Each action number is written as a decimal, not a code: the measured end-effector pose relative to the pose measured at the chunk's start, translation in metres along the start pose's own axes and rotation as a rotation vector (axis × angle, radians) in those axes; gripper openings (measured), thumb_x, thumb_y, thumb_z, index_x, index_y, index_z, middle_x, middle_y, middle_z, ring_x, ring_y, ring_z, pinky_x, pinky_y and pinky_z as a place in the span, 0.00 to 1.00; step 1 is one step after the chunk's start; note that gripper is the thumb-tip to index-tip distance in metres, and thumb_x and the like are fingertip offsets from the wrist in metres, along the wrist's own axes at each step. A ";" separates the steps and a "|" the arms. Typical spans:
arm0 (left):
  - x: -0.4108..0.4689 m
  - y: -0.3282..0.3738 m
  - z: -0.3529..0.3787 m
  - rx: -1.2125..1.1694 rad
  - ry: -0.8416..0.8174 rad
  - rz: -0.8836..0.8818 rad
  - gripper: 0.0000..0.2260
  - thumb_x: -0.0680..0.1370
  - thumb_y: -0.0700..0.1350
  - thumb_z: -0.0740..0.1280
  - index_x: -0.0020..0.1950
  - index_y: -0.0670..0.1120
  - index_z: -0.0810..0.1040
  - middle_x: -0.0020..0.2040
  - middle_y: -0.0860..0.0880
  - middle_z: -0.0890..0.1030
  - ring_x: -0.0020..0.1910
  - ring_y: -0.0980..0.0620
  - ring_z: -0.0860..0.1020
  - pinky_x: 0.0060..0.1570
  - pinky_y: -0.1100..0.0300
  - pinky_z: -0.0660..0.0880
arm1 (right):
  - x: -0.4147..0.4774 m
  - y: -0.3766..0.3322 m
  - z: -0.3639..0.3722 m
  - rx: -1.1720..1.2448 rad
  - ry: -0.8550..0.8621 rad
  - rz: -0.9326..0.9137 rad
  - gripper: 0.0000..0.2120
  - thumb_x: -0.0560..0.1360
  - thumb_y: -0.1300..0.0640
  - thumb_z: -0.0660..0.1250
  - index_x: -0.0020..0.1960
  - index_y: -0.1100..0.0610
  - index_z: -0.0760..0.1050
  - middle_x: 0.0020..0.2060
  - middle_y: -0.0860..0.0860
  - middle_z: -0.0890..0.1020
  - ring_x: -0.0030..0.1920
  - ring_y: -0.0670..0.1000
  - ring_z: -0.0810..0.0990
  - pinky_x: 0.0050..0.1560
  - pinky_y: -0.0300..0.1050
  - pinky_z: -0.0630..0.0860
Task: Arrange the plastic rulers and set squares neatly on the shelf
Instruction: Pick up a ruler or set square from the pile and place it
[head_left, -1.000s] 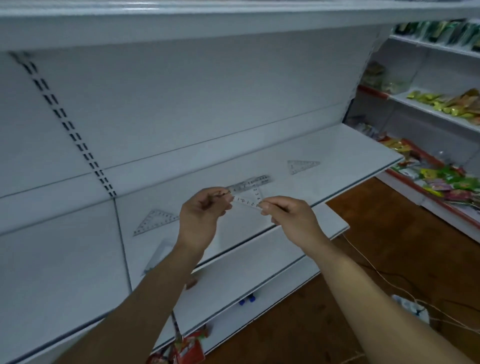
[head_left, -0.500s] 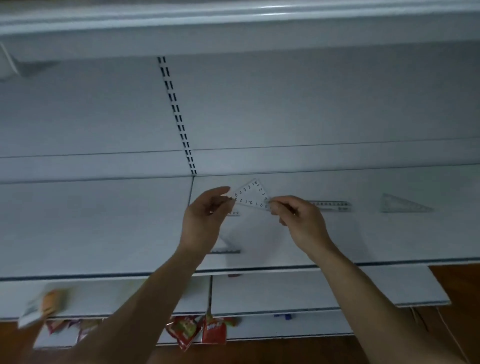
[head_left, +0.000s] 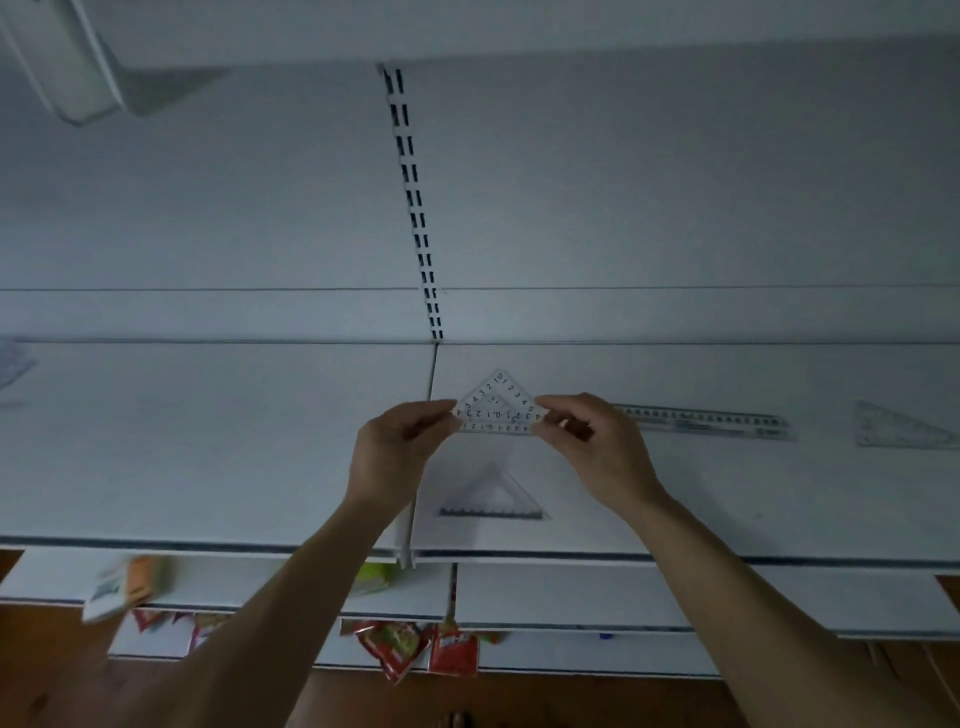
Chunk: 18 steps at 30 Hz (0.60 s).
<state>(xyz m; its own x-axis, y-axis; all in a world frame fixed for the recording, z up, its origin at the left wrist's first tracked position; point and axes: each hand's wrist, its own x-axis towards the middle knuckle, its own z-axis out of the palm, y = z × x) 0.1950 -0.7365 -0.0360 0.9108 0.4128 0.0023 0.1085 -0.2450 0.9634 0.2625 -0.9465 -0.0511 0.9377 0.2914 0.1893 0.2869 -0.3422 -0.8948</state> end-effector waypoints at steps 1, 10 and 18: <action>0.003 -0.004 -0.002 0.026 -0.002 0.031 0.08 0.72 0.42 0.74 0.47 0.54 0.83 0.44 0.56 0.84 0.42 0.61 0.81 0.44 0.70 0.74 | 0.002 0.003 0.002 -0.061 0.018 -0.041 0.10 0.71 0.58 0.74 0.52 0.52 0.82 0.38 0.43 0.81 0.35 0.42 0.76 0.38 0.31 0.71; 0.025 -0.034 -0.008 0.291 -0.037 0.116 0.07 0.72 0.48 0.74 0.50 0.54 0.85 0.45 0.56 0.79 0.50 0.54 0.75 0.51 0.63 0.70 | 0.011 0.024 0.015 -0.354 0.114 -0.220 0.09 0.69 0.52 0.74 0.48 0.55 0.84 0.41 0.47 0.81 0.44 0.44 0.74 0.47 0.37 0.70; 0.029 -0.041 -0.006 0.360 -0.047 0.134 0.08 0.73 0.51 0.72 0.52 0.56 0.84 0.45 0.56 0.79 0.47 0.58 0.72 0.45 0.73 0.66 | 0.012 0.030 0.017 -0.374 0.117 -0.225 0.09 0.70 0.51 0.72 0.46 0.55 0.85 0.41 0.47 0.83 0.44 0.45 0.75 0.48 0.35 0.70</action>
<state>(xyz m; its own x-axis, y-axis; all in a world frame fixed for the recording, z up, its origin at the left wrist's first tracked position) 0.2148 -0.7090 -0.0742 0.9427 0.3179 0.1013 0.1129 -0.5895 0.7998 0.2792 -0.9378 -0.0830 0.8536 0.3000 0.4258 0.5170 -0.5876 -0.6224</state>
